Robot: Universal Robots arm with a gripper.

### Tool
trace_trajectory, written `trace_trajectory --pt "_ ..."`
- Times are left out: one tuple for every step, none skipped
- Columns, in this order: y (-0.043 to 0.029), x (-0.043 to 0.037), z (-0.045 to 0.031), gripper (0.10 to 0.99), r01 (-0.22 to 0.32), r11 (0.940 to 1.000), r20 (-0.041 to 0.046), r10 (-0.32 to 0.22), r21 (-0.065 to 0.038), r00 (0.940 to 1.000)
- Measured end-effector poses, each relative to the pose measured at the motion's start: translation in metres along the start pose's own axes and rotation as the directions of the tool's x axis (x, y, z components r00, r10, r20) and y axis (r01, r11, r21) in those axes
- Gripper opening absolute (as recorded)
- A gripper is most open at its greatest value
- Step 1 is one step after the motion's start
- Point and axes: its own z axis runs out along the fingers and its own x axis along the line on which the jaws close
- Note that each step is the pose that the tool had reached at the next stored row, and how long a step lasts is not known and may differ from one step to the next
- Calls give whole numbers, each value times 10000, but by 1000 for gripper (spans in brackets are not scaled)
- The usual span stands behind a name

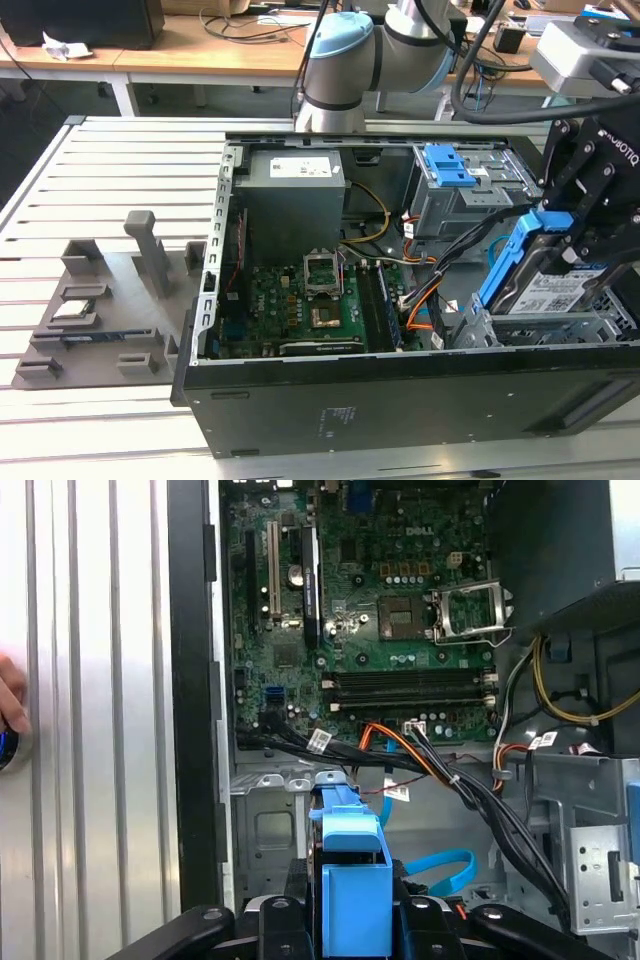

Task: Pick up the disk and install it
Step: 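Insert the disk into the insertion slot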

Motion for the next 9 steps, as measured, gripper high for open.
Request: trace_trajectory --pt "-1 0 9 369 0 10000 -1 0 0 10000" --pt "-1 0 18 369 0 10000 -1 0 0 10000" --pt "-2 1 28 369 0 10000 0 0 0 10000" --pt "-3 1 52 369 0 10000 0 0 -1 10000" --pt "-3 1 61 369 0 10000 -2 0 0 10000" --pt "-3 1 61 369 0 10000 -3 0 -1 10000" --pt "-4 1 61 369 0 10000 -3 0 0 10000" --pt "-3 1 62 369 0 10000 -3 0 0 10000" --pt "-4 1 63 369 1 10000 -1 -1 0 10000"
